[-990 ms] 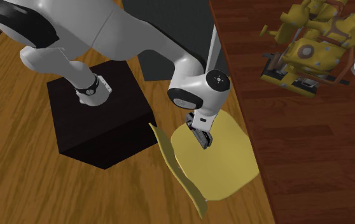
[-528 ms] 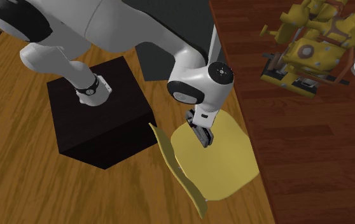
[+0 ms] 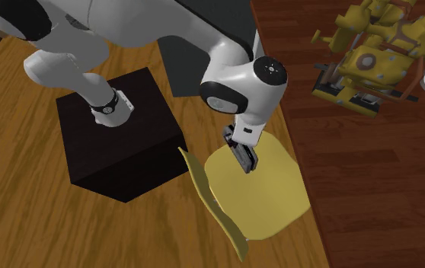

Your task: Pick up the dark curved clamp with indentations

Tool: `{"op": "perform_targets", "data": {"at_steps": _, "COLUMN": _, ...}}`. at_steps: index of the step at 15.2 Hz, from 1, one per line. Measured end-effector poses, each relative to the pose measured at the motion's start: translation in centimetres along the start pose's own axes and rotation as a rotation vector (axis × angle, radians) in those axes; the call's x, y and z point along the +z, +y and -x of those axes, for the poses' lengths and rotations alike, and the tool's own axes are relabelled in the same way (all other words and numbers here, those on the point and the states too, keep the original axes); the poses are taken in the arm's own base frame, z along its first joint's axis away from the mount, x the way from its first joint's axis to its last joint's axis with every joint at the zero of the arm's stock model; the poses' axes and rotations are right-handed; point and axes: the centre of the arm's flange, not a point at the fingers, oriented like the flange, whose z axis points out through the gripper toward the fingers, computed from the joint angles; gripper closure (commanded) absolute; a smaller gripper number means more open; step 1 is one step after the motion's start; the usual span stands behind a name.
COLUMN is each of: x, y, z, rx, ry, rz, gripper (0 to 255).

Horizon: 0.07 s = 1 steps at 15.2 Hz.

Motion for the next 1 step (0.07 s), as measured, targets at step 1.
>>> {"op": "perform_targets", "data": {"at_steps": 1, "x": -0.22, "y": 0.03, "z": 0.02, "rx": 0.000, "ry": 0.000, "rz": 0.000, "gripper": 255}}
